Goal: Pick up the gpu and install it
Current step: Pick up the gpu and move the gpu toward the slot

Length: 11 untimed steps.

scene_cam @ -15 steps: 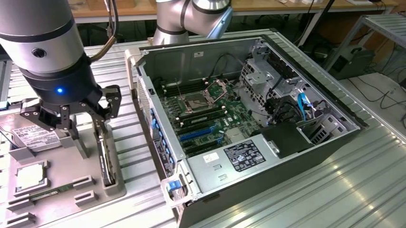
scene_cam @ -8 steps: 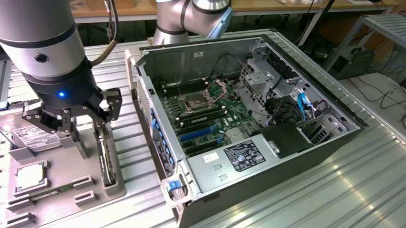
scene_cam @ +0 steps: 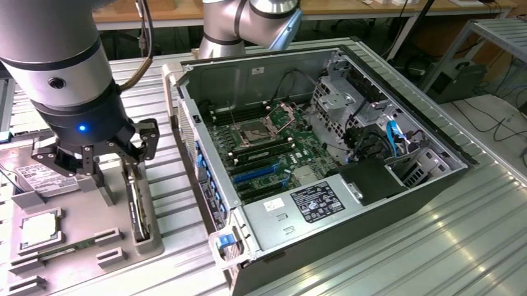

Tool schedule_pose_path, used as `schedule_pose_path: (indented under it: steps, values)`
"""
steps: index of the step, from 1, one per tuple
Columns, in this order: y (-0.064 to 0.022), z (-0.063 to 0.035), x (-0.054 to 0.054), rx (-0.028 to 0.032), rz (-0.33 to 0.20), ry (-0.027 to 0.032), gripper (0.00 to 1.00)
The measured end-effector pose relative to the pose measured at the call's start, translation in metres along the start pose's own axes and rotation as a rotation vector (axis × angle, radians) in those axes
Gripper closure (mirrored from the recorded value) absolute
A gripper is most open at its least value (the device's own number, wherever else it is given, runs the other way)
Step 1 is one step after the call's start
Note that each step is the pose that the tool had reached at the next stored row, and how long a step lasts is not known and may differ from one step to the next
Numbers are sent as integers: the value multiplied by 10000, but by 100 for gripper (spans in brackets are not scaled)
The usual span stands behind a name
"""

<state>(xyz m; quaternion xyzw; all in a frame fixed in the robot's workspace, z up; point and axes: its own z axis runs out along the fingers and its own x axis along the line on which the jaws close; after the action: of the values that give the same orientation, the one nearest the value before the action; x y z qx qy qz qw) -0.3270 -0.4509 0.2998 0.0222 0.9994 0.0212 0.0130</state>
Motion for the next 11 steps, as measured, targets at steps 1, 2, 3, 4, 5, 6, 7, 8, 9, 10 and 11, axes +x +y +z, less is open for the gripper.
schedule_pose_path:
  steps: [1,2,3,4,5,6,7,8,9,10,11]
  values:
    - [-1,14,0,-1,-1,-1,44]
    - [-1,25,0,0,0,0,44]
    - [-2,35,-1,-1,0,0,44]
    - [-2,46,-4,0,-1,1,44]
    - [-2,57,-6,1,0,2,44]
    - [-3,67,-7,1,0,3,44]
    - [-6,78,-8,1,0,3,44]
    - [-10,92,-8,0,0,4,44]
    - [-14,102,-9,0,0,4,44]
    - [-24,111,-8,2,1,5,44]
    - [-39,123,-9,1,1,4,44]
